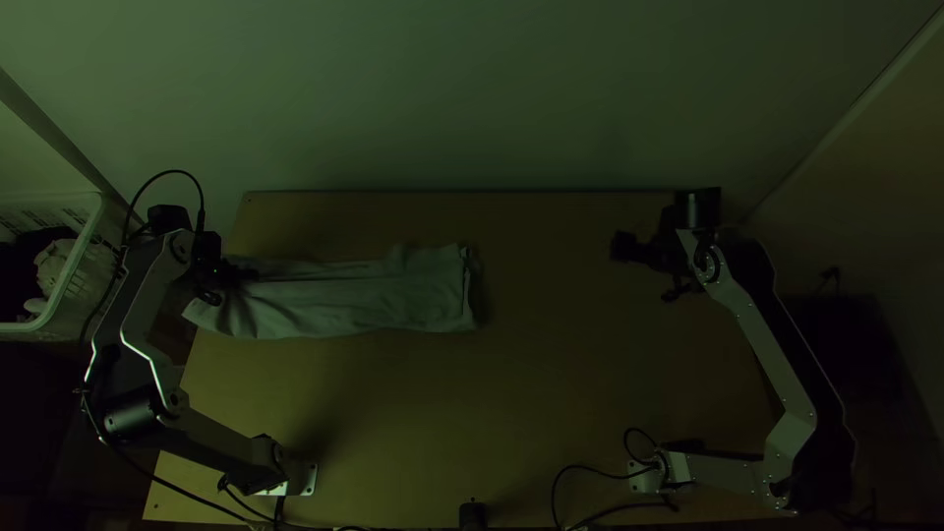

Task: Fold the t-shirt

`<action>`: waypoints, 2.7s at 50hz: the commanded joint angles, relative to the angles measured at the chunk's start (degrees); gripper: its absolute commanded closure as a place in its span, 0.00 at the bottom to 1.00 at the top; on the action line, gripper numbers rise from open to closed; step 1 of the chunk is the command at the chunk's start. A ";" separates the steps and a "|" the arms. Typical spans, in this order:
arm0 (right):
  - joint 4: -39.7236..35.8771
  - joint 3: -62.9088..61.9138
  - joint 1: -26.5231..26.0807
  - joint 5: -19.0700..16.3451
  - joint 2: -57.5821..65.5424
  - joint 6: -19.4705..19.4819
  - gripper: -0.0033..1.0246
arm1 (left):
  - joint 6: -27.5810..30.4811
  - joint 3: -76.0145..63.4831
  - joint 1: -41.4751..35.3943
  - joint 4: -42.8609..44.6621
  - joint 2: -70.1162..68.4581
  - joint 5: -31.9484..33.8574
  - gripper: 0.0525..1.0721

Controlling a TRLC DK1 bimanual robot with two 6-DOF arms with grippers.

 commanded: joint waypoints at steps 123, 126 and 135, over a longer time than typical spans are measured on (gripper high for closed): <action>15.14 -12.46 0.39 0.39 -15.06 -5.63 0.05 | -33.97 51.57 -61.06 -32.15 17.60 -14.12 0.05; 15.23 -10.70 0.57 0.39 -15.15 -6.86 0.05 | -33.71 51.31 -59.13 -32.06 15.49 -13.51 0.05; 17.08 -5.16 0.66 0.39 -15.06 -8.88 0.04 | -31.33 48.67 -52.09 -31.53 7.49 -10.52 0.05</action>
